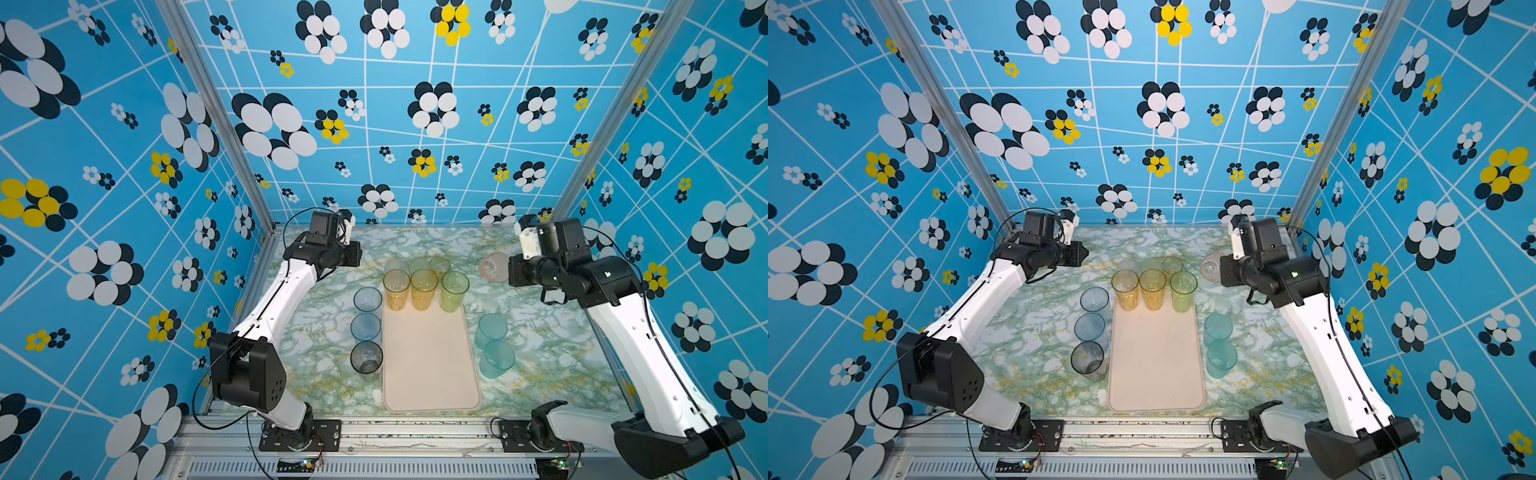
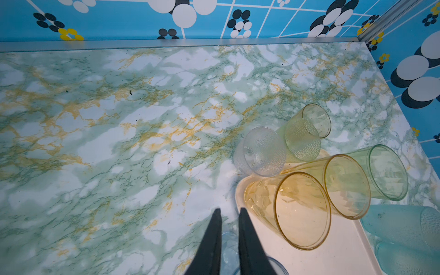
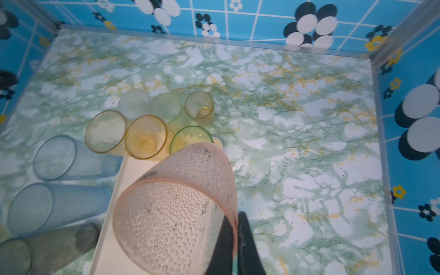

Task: Place the glasses into the tray
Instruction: Place the glass on the tray.

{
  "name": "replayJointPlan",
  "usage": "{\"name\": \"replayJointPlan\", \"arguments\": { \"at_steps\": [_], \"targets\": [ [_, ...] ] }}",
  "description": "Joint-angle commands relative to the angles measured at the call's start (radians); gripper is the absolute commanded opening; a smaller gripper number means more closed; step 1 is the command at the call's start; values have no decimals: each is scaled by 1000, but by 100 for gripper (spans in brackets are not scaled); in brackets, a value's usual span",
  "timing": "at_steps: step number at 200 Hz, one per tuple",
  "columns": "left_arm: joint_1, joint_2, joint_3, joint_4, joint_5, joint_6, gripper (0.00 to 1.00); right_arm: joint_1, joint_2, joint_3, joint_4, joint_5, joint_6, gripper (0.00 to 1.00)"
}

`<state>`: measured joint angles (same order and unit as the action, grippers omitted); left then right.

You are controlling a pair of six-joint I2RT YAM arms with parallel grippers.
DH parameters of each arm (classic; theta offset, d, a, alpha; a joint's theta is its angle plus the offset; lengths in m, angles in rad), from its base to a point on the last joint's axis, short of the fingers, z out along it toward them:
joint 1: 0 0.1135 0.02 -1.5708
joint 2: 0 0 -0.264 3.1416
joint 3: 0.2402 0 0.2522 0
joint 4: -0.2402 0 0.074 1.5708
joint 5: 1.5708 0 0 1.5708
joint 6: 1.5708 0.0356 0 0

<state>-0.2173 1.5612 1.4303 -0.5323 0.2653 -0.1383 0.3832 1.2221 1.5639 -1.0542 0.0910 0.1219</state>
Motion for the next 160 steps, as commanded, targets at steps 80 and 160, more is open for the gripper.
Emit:
{"name": "replayJointPlan", "arguments": {
  "at_steps": [80,160],
  "targets": [
    [-69,-87,-35,53,-2,2,17,556,154,-200,-56,-122,91,0],
    [-76,-102,-56,54,-2,12,18,735,473,-189,61,-172,118,0]
  ]
}}
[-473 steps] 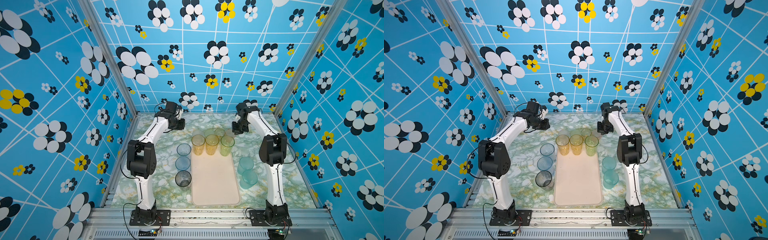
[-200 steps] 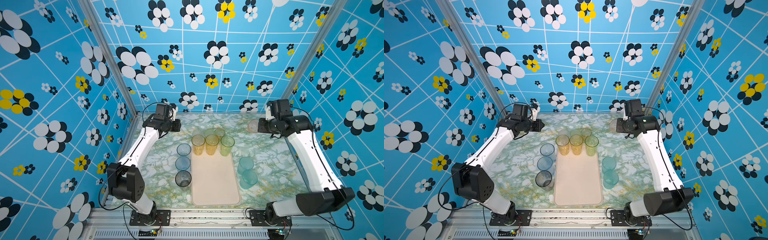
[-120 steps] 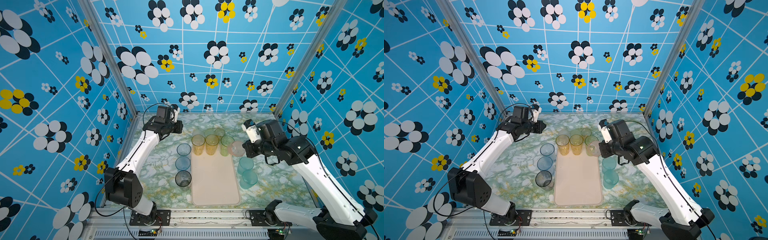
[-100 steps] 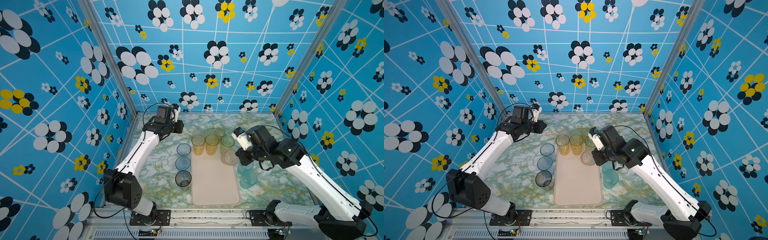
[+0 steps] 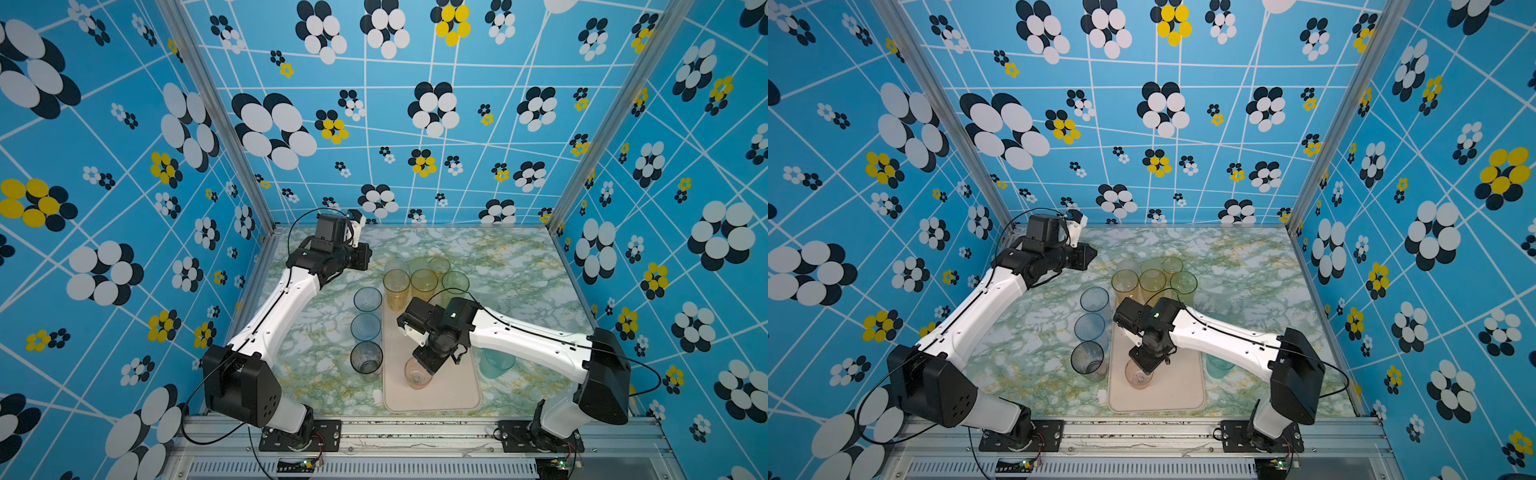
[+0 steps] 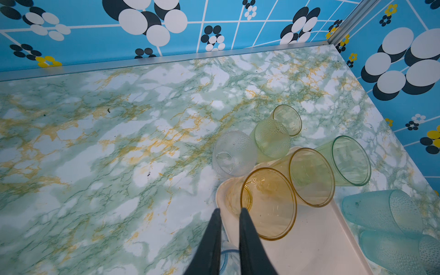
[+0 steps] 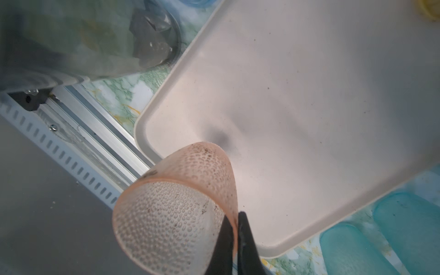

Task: Place the glasses into the tray
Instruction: Place the glass on the tray.

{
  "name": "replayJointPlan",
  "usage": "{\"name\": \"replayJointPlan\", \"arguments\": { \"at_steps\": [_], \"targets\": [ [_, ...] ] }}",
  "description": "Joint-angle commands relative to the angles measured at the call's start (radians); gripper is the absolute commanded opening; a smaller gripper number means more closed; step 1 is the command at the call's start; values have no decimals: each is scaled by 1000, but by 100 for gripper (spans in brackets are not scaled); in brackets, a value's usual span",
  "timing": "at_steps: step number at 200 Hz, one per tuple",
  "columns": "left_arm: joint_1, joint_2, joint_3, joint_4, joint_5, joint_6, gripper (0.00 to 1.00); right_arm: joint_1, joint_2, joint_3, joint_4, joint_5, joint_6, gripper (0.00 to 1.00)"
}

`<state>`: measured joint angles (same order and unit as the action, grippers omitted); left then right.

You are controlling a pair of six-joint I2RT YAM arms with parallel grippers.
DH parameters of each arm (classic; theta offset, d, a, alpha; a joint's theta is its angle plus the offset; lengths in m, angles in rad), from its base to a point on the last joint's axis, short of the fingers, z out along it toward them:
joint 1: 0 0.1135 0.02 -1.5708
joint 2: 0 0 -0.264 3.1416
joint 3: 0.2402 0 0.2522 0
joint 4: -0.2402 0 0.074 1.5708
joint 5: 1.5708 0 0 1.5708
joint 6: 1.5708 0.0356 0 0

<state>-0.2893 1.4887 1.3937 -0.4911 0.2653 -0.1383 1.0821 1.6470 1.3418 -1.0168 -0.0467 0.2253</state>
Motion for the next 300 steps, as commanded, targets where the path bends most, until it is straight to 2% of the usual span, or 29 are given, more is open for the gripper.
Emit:
{"name": "replayJointPlan", "arguments": {
  "at_steps": [1,44,143,253,300],
  "targets": [
    [-3,-30,-18,13,-3,12,18,37,50,34,24,-35,13,0],
    [-4,-27,-29,18,-3,13,18,63,88,38,63,-70,13,0],
    [-4,-22,-34,9,-11,28,18,90,143,43,139,-43,37,0],
    [-3,-26,-38,3,-15,31,18,98,119,-10,138,8,57,2],
    [-2,-32,-39,2,-18,29,18,105,113,-16,138,-7,59,5]
  ]
}}
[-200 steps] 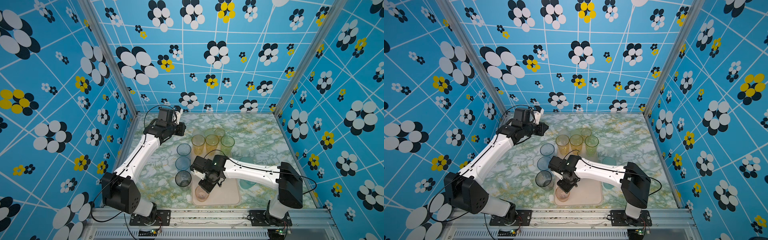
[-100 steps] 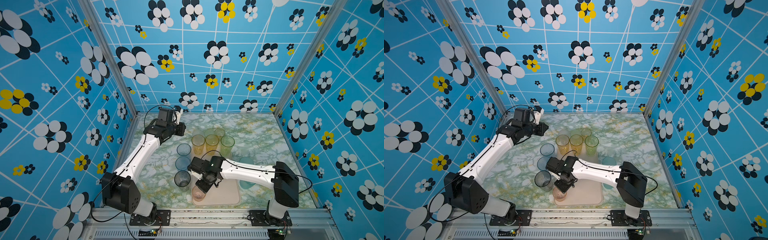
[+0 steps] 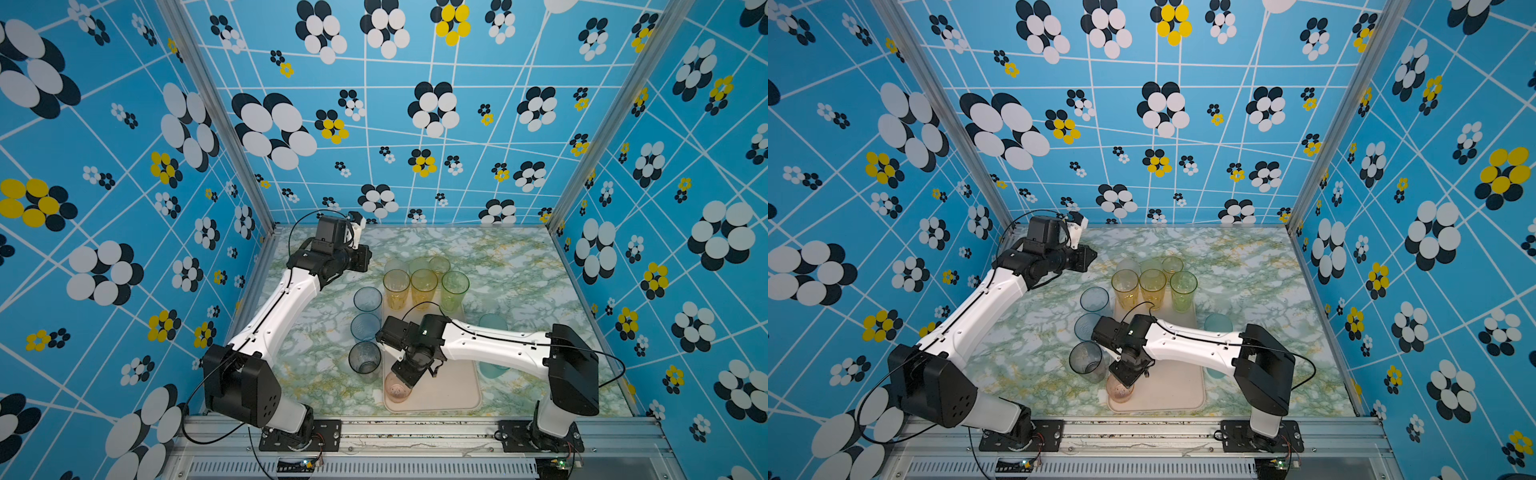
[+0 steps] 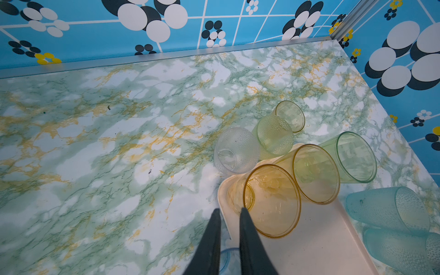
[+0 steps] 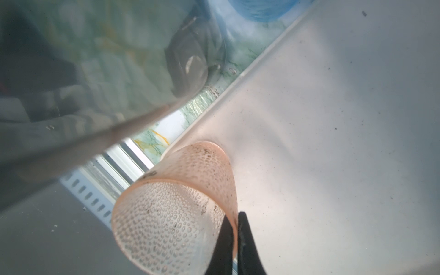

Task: Place the glasses into the tray
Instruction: Place the glass on the tray.

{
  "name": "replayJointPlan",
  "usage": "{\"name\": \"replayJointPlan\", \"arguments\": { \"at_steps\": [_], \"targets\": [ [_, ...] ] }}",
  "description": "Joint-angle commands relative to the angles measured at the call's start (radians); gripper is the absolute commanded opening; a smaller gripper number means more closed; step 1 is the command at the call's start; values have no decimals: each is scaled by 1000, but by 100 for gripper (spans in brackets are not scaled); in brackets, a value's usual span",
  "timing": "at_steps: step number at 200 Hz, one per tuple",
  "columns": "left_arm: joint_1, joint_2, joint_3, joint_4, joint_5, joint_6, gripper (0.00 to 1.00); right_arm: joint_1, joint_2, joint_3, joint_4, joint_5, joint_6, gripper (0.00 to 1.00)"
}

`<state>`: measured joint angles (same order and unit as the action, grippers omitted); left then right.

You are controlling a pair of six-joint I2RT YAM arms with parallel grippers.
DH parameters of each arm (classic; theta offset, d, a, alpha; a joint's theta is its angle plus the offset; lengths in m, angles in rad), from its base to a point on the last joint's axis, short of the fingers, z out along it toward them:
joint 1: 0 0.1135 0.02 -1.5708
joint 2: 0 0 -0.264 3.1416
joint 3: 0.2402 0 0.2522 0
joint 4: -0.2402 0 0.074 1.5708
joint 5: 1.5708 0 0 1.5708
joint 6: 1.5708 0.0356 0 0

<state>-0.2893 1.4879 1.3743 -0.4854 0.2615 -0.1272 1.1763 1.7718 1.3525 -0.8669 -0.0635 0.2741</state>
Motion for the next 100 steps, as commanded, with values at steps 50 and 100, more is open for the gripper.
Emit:
{"name": "replayJointPlan", "arguments": {
  "at_steps": [50,100],
  "targets": [
    [-5,-34,-18,-9,-16,18,18,11,-23,-31,-12,7,11,12],
    [-7,-37,-16,-10,-19,17,18,13,-45,-35,-7,10,14,17]
  ]
}}
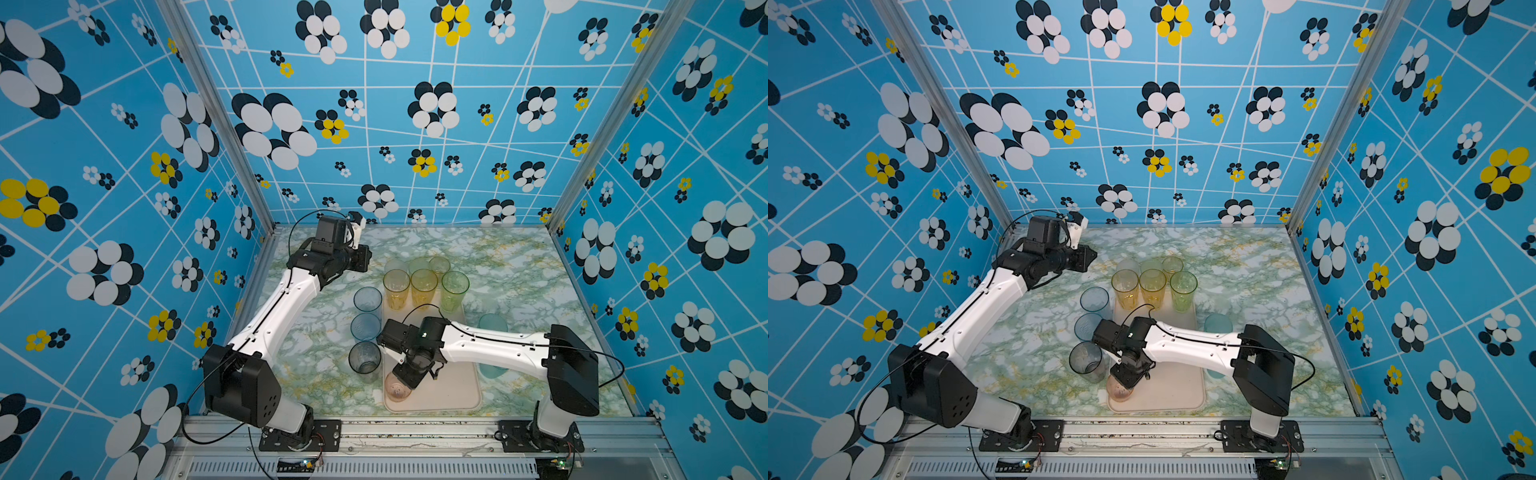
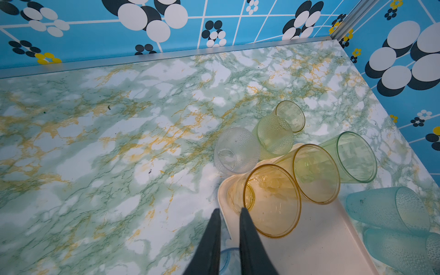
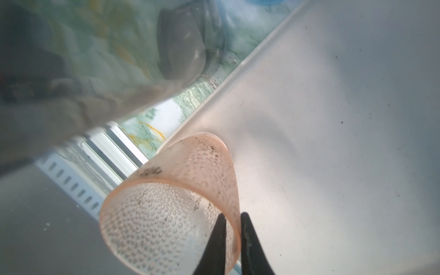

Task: Place the glasses into the tray
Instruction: Place the glass on the tray.

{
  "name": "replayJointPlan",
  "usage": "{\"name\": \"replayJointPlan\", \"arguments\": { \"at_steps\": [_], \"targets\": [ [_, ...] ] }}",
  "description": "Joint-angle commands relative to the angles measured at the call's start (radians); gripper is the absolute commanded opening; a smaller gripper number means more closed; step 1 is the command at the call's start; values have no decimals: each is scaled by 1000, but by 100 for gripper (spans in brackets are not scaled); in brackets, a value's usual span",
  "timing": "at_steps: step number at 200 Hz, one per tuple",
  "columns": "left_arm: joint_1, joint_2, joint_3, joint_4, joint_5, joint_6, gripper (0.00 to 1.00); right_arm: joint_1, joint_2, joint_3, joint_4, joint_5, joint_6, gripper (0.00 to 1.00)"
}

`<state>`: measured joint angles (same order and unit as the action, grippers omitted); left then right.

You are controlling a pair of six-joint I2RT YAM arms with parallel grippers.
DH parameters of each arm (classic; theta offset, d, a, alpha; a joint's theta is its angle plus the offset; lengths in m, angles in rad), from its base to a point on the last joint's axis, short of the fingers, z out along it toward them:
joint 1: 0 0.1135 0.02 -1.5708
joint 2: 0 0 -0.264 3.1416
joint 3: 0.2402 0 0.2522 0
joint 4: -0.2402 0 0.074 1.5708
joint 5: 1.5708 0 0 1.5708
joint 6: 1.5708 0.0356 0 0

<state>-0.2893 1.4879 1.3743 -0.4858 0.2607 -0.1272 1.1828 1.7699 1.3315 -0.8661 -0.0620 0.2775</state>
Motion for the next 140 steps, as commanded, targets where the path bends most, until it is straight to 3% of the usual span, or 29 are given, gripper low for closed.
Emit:
{"name": "replayJointPlan", "arguments": {
  "at_steps": [1,140],
  "targets": [
    [-6,-37,-16,-10,-17,17,18,7,-44,-14,-8,8,11,17],
    [-8,-22,-18,-7,-29,21,18,-32,-177,38,-33,51,-24,26]
  ]
}}
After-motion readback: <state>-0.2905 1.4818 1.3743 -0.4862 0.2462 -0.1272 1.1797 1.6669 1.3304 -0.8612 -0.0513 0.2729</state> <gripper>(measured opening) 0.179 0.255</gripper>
